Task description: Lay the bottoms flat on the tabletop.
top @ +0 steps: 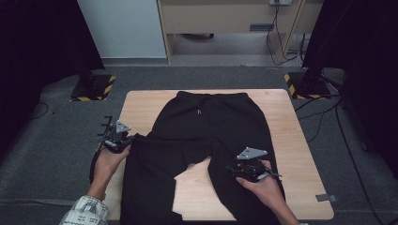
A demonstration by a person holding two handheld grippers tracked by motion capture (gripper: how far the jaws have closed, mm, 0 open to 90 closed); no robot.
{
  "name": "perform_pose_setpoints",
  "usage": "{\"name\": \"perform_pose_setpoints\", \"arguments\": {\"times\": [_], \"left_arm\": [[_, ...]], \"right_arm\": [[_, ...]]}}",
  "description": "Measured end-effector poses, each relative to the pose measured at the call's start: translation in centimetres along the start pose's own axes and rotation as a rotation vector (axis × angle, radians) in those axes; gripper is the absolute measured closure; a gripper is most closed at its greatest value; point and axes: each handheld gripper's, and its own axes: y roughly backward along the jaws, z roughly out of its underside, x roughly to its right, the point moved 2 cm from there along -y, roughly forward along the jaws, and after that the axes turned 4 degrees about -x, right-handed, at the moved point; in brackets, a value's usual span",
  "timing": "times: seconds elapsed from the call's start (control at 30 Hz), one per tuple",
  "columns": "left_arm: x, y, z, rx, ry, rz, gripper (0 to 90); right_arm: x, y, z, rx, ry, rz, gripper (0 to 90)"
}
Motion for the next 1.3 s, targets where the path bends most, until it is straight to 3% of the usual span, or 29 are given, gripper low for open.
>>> {"name": "perform_pose_setpoints", "arguments": {"times": [0.03,0.07,0.1,0.13,0.2,0.33,0.43,0.53,0.63,0.8,0.9,1.03,1.1,1.17,1.2,1.27,1.3], "left_arm": [[0.2,-0.1,0.0,-0.002,0.011,0.033,88.2],[0.8,-0.5,0.2,-0.015,0.021,0.095,88.2],[1.7,-0.9,0.5,-0.037,0.007,0.126,88.2],[2.6,-1.2,1.0,-0.058,-0.019,0.115,88.2],[4.1,-1.5,1.8,-0.059,-0.033,0.133,88.1],[5.0,-1.2,2.5,-0.039,-0.022,0.113,84.6],[4.8,-0.9,2.7,-0.014,0.004,0.069,62.3],[4.8,0.3,3.2,0.026,0.019,0.062,47.7],[5.2,1.5,4.6,0.046,0.026,0.062,35.5],[5.4,2.8,8.0,0.028,0.048,0.039,27.2],[5.5,3.2,10.2,-0.006,0.06,0.054,24.5],[5.5,3.8,12.0,-0.023,0.06,0.068,22.2],[5.5,4.2,12.5,-0.033,0.06,0.079,20.6],[5.5,4.5,12.9,-0.04,0.056,0.091,20.4],[5.5,4.5,12.9,-0.04,0.056,0.091,20.4],[5.7,5.0,13.3,-0.038,0.05,0.11,20.5],[5.8,5.1,13.4,-0.039,0.044,0.114,20.8]], "right_arm": [[-0.2,-0.2,-0.2,0.0,0.009,-0.006,48.8],[-0.5,-0.3,-0.4,0.0,0.014,-0.01,48.8],[-0.7,-0.4,-0.6,0.0,0.023,-0.015,48.8],[-1.0,-0.6,-0.7,0.0,0.029,-0.018,48.8],[-1.5,-0.8,-1.1,0.006,0.043,-0.025,49.2],[-3.3,-1.3,-2.2,0.008,0.083,-0.059,57.1],[-5.2,-1.9,-3.4,0.018,0.131,-0.101,65.8],[-6.9,-3.0,-4.5,0.024,0.161,-0.132,69.7],[-8.6,-4.8,-5.5,0.012,0.176,-0.162,66.4],[-10.3,-7.9,-6.9,0.004,0.166,-0.179,53.1],[-11.2,-9.6,-7.6,-0.008,0.174,-0.161,47.3],[-11.7,-10.8,-7.6,-0.04,0.193,-0.139,44.9],[-11.5,-11.2,-7.4,-0.056,0.196,-0.126,49.0],[-11.3,-11.1,-7.4,-0.054,0.2,-0.123,68.1],[-11.3,-11.1,-7.4,-0.054,0.2,-0.123,68.1],[-10.6,-10.9,-7.5,-0.067,0.197,-0.13,87.8],[-10.2,-10.9,-7.5,-0.07,0.194,-0.127,89.9]]}}
